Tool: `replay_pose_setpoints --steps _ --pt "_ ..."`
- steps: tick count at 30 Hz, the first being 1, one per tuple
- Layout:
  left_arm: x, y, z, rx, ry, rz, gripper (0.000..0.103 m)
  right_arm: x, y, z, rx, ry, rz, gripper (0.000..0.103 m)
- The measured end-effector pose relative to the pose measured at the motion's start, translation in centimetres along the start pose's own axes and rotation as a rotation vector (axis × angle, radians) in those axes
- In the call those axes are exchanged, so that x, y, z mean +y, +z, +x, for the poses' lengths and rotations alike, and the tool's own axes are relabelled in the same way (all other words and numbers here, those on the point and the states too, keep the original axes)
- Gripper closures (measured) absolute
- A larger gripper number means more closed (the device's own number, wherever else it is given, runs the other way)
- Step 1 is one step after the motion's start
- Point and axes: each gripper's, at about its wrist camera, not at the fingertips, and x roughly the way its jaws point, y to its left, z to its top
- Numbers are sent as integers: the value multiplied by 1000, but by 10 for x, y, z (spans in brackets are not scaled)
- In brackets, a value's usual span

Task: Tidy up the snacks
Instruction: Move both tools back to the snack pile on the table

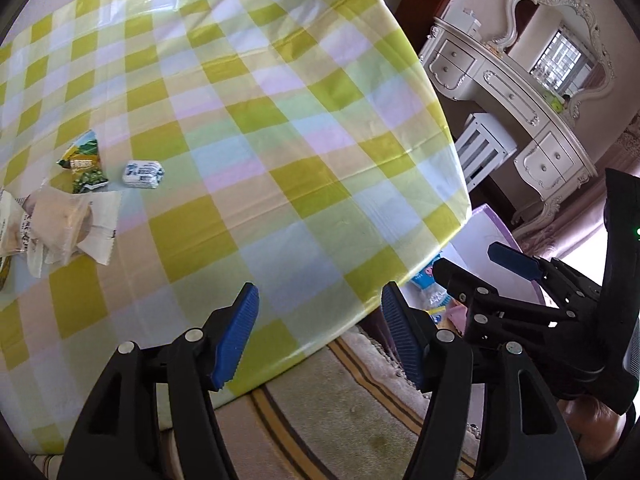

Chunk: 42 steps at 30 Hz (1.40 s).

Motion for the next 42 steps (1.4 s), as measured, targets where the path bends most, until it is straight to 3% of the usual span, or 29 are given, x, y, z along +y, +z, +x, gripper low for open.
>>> replay_pose_setpoints --steps 7,18,28,36,42 --pt "56 -3 -30 -100 105 -120 41 42 11 -3 -6 68 -52 25" --pt "178 -27 -89 -252 273 -455 41 108 17 0 -4 147 -147 25" --pt "259 -46 -97 -253 262 -702 42 164 25 -5 -97 172 -271 25" --pt "285 -33 -86 -252 261 -765 43 204 35 -6 -156 214 -357 25" --pt "288 -17 -69 -215 312 -729 43 236 42 -3 -201 228 -441 24"
